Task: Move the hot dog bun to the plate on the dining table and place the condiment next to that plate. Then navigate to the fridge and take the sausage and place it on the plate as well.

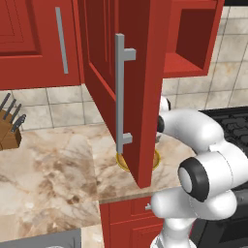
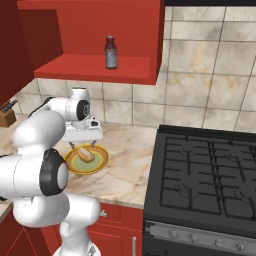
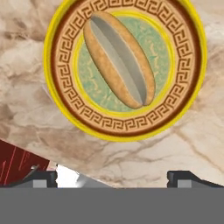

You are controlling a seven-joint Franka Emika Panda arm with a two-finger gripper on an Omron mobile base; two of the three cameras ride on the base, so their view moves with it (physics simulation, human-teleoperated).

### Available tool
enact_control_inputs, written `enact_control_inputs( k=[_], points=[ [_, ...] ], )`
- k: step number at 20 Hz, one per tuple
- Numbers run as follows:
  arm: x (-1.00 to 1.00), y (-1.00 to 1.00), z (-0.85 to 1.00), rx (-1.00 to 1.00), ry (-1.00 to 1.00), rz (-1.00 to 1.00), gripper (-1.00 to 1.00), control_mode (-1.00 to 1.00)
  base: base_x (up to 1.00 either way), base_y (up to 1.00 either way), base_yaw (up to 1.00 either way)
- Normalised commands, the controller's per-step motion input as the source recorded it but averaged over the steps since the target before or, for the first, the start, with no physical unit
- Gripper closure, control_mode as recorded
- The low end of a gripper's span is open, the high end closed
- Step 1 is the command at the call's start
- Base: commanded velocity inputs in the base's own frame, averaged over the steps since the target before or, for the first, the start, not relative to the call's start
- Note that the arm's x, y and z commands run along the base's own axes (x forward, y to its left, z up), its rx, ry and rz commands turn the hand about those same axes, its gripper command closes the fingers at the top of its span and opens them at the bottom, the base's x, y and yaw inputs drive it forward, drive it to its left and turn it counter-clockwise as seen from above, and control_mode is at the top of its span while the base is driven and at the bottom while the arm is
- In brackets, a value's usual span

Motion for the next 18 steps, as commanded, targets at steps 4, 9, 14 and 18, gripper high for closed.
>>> enact_control_inputs(
  k=[4, 9, 14, 18],
  points=[
    [0.33, 0.02, -0.16, -0.01, 0.00, 0.01, -1.00, -1.00, 0.00, 0.00, 0.00],
    [0.33, 0.07, -0.17, 0.00, 0.00, 0.02, -1.00, -1.00, 0.00, 0.00, 0.00],
    [0.13, 0.11, -0.22, 0.00, 0.00, 0.00, -1.00, -1.00, 0.00, 0.00, 0.00],
    [0.12, 0.10, -0.32, -0.01, 0.00, 0.00, -1.00, -1.00, 0.00, 0.00, 0.00]
  ],
)
